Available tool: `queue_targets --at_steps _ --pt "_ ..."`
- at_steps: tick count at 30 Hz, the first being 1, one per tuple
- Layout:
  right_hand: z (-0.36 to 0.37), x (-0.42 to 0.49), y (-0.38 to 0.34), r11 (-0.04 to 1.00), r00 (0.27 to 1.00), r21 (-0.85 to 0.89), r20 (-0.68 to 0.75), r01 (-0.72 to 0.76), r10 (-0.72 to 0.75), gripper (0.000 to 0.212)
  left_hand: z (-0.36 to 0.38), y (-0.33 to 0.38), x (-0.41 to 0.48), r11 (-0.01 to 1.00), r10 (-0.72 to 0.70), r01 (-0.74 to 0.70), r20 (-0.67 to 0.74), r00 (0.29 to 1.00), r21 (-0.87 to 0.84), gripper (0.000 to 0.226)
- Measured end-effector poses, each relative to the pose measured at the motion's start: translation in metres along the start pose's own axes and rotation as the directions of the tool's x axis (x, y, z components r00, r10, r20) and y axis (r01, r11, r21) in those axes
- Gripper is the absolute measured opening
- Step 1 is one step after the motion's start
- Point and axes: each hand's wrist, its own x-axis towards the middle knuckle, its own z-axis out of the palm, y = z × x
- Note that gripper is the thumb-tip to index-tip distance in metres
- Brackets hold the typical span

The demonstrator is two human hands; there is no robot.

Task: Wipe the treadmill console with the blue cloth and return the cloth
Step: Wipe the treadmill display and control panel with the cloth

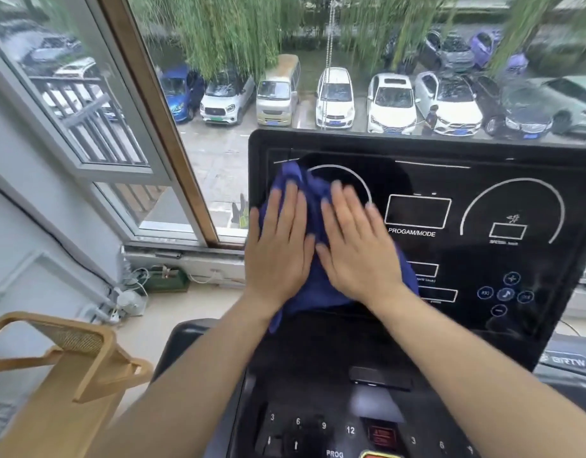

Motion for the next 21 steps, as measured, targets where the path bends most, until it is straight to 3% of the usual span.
queue_targets --at_steps 2,6,13,17,21 --pt "-0.015 0.043 0.017 0.997 0.996 0.010 -0.042 -0.079 0.079 0.068 -0.015 -0.004 0.050 0.996 -0.074 0.072 -0.038 0.997 -0.052 0.069" --pt "-0.015 0.045 0.013 0.993 0.992 0.034 -0.052 -0.117 0.119 0.067 -0.020 -0.007 0.065 0.998 -0.049 0.048 -0.022 0.999 -0.044 0.065" --pt "0.023 -0.067 -0.045 0.987 0.983 -0.013 0.086 0.161 -0.159 0.076 0.016 -0.011 -0.083 1.000 0.002 -0.002 0.148 0.989 0.000 0.073" --pt "0.016 -0.043 -0.033 0.967 0.966 -0.041 0.073 0.252 -0.249 0.076 0.010 -0.010 -0.073 0.998 -0.052 0.056 0.164 0.985 -0.019 0.077" --pt "-0.016 0.031 0.014 0.997 0.997 -0.003 -0.013 0.076 -0.076 0.071 -0.015 -0.006 0.025 0.990 -0.102 0.108 0.068 0.992 -0.090 0.070"
